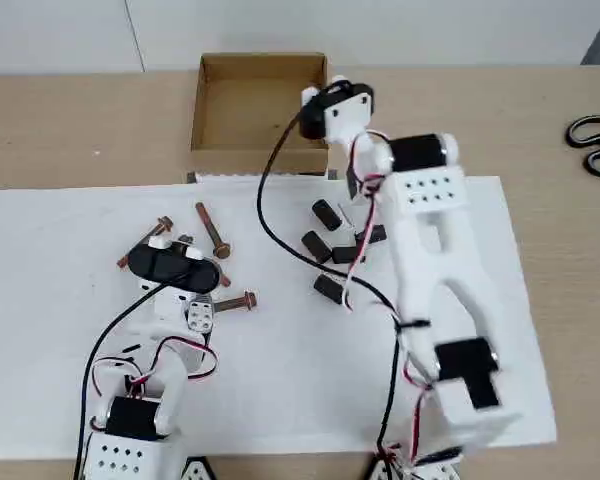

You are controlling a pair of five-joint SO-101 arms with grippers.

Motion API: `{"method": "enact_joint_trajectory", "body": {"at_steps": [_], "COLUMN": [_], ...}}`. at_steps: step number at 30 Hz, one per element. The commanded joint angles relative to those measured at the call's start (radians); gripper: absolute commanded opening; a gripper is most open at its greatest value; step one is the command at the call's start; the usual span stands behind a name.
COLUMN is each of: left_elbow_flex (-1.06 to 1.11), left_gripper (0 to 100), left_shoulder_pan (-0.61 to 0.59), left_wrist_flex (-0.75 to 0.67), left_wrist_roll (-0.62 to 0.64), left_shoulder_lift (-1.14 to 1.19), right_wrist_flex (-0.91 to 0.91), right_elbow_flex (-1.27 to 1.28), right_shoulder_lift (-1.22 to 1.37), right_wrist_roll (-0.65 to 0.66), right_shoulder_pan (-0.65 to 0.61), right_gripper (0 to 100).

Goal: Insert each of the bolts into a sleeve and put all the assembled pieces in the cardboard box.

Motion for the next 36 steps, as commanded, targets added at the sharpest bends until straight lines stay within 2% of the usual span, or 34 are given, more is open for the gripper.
{"method": "enact_joint_trajectory", "body": {"at_steps": [1, 7, 12, 36], "left_elbow_flex": [-0.019, -0.019, -0.019, -0.018], "left_gripper": [0, 0, 0, 0], "left_shoulder_pan": [-0.002, -0.002, -0.002, -0.002], "left_wrist_flex": [0.008, 0.008, 0.006, 0.003], "left_wrist_roll": [-0.005, -0.006, -0.008, -0.009], "left_shoulder_lift": [-0.012, -0.012, -0.012, -0.012], "right_wrist_flex": [0.062, 0.165, 0.163, 0.048], "right_elbow_flex": [-0.190, -0.433, -0.523, -0.534], "right_shoulder_lift": [0.120, 0.309, 0.409, 0.567], "right_wrist_roll": [0.041, 0.135, 0.158, 0.244], "right_shoulder_pan": [-0.008, -0.035, -0.061, -0.111], "right_gripper": [12.4, 12.7, 12.7, 13.0]}}
